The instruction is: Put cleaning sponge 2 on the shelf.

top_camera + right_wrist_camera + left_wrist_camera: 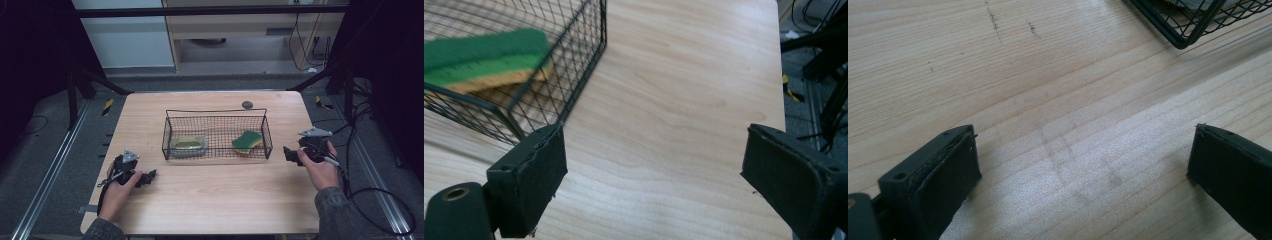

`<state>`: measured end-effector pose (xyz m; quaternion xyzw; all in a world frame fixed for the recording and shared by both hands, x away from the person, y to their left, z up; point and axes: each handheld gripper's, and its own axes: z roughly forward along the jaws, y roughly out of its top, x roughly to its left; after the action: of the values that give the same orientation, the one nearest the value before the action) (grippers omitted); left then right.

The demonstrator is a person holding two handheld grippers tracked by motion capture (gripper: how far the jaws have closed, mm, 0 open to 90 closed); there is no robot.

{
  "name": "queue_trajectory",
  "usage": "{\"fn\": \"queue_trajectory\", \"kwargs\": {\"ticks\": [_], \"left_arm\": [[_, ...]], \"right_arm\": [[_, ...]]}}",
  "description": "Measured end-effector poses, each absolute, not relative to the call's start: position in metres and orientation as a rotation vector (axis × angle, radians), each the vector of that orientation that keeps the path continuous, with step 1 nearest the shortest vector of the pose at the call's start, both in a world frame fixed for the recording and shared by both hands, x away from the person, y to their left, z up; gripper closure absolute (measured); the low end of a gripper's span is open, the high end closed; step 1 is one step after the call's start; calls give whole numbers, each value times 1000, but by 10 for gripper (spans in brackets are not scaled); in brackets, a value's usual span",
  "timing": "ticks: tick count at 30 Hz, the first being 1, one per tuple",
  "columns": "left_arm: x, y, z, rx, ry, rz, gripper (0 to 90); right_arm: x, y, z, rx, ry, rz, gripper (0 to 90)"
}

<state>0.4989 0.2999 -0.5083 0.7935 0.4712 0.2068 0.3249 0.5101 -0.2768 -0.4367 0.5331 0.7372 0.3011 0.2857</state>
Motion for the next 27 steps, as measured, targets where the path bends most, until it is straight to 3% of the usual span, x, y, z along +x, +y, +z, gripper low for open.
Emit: {"fn": "queue_trajectory", "kwargs": {"ticks": [18, 27], "left_arm": [[499, 300, -508, 2081, 1235, 543, 0], [499, 300, -508, 2081, 1235, 543, 0]], "right_arm": [[527, -295, -499, 1611, 1915, 851, 115], [529, -292, -507, 1633, 1889, 867, 100]]}}
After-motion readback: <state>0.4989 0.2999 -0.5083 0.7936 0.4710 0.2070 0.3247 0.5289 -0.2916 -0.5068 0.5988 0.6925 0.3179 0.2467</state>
